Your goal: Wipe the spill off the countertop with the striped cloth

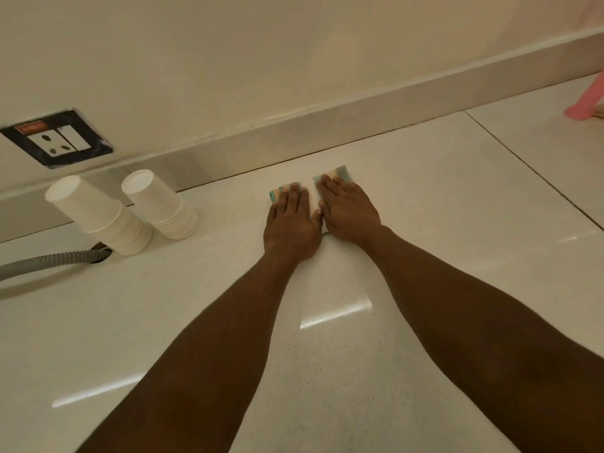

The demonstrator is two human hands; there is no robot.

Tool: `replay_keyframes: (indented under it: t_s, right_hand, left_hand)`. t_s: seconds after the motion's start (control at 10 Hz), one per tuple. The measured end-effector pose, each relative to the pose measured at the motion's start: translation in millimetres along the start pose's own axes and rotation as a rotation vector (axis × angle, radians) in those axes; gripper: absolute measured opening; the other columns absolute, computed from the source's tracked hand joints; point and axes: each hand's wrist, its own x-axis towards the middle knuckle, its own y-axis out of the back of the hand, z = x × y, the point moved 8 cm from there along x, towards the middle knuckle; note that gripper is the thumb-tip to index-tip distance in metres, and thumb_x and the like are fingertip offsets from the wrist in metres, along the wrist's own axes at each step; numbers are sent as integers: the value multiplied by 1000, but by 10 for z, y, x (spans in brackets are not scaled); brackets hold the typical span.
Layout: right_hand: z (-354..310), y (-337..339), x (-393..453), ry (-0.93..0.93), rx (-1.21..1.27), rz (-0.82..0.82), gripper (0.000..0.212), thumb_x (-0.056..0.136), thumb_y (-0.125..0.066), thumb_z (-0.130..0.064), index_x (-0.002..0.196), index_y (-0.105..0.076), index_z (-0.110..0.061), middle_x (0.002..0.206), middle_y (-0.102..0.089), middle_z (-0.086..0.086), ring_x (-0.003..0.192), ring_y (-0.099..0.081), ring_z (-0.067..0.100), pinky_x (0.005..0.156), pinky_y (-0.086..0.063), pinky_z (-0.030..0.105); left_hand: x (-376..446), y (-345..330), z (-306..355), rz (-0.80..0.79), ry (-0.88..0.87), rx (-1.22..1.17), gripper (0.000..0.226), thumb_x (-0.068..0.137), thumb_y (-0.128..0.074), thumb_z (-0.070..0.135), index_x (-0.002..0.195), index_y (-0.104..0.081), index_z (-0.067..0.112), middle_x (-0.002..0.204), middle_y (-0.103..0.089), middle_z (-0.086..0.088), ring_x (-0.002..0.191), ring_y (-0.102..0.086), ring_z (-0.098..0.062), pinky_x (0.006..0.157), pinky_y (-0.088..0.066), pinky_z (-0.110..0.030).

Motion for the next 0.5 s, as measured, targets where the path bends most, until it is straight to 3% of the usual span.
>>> replay_keyframes:
  t_s: [0.4,0.5]
  right_hand:
    - [-21,31,203,-53,-39,-214,58,104,-25,-32,154,-1,-14,164,3,6,150,3,24,120,-2,41]
    - [-167,342,146,-29,-90,-154,63,103,-29,-37,154,-1,-14,163,0,11,150,-1,28,120,-4,42]
  left_hand:
    - [193,167,-38,-238,-22,34,68,101,-18,50,154,3,14,163,8,-7,150,7,-23,122,-1,-40]
    - [18,433,-109,-153,-55,121,67,100,-17,51,154,2,16,164,1,-7,150,-2,-22,120,-3,-41]
